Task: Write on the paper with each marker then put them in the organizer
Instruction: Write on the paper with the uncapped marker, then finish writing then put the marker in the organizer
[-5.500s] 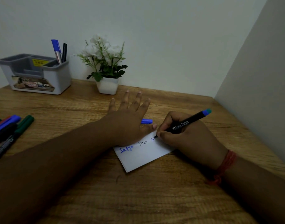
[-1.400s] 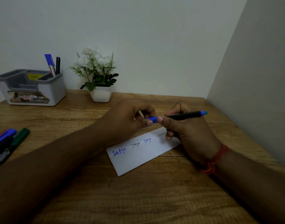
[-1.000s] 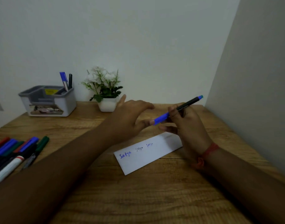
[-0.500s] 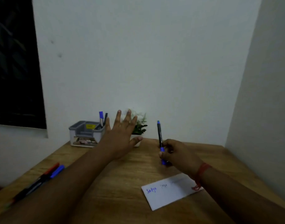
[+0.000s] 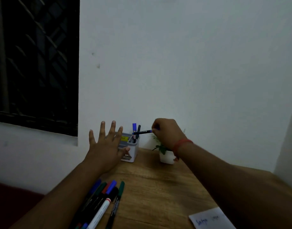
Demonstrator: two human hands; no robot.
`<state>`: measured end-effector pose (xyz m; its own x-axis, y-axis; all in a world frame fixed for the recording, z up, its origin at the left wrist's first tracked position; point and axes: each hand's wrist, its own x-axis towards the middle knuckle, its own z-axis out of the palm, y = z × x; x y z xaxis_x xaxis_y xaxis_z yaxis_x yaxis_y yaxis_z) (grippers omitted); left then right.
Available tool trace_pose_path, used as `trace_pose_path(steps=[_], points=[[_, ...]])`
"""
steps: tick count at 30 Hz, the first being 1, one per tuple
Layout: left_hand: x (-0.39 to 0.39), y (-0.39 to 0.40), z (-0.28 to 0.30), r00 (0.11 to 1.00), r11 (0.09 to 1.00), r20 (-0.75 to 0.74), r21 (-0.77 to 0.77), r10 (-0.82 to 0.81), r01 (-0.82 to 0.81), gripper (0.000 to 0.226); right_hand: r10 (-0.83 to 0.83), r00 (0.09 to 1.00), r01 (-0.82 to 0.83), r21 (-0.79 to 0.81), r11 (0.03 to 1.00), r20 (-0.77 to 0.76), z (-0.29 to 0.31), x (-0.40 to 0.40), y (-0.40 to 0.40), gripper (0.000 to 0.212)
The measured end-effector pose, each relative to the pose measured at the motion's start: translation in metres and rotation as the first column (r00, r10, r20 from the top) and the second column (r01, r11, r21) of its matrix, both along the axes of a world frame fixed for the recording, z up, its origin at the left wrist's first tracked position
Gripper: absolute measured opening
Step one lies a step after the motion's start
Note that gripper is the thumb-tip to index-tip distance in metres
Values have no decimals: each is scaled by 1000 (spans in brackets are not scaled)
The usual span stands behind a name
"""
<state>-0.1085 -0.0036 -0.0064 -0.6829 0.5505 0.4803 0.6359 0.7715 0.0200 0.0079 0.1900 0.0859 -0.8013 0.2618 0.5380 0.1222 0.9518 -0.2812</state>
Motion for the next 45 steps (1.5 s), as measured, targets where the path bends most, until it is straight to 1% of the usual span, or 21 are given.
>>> trace_pose_path(steps=[4,7,12,16,19,22,25,28,31,33,36,39,42,45], points=[[-3,-2,0,999,1000,47,-1,11,-11,104,-63,989,38,179,983,132,7,-54,-4,16],[-2,-3,3,996,1000,85,-2,12,-12,92,-96,974,39,265,963,206,12,-80,-9,17],[3,-5,6,992,1000,124,-12,5,-4,85,-124,944,19,326,945,306,15,-103,-22,22],[3,-4,6,992,999,129,-38,1,4,84,-138,925,24,307,951,354,12,-113,-26,27],[4,-5,6,991,999,137,-49,-5,12,86,-102,948,38,213,976,301,9,-116,-25,36],[4,-7,7,985,998,172,-53,-12,22,89,-74,983,52,132,990,168,5,-116,-20,46],[5,-10,8,973,994,231,-101,-19,44,93,-26,999,24,57,998,33,-3,-107,-13,53],[9,-15,9,951,978,307,-193,-18,81,94,72,990,-70,14,997,-124,-15,-86,-12,50],[14,-22,12,910,935,413,-311,-31,172,88,146,967,-147,8,989,-209,-31,-55,-17,38],[20,-24,17,878,908,468,-322,-94,268,80,174,960,-178,0,984,-219,-43,-32,-19,31],[34,-27,28,790,873,585,-271,-186,406,56,185,967,-198,-62,978,-175,-61,1,-19,26],[44,-27,35,719,837,639,-210,-273,505,38,181,970,-205,-147,968,-162,-71,30,-15,23],[50,-27,37,687,817,659,-188,-306,545,32,154,975,-187,-220,957,-160,-75,52,-6,20],[52,-23,35,673,803,664,-180,-327,568,29,135,977,-180,-296,938,-166,-78,67,5,19]])
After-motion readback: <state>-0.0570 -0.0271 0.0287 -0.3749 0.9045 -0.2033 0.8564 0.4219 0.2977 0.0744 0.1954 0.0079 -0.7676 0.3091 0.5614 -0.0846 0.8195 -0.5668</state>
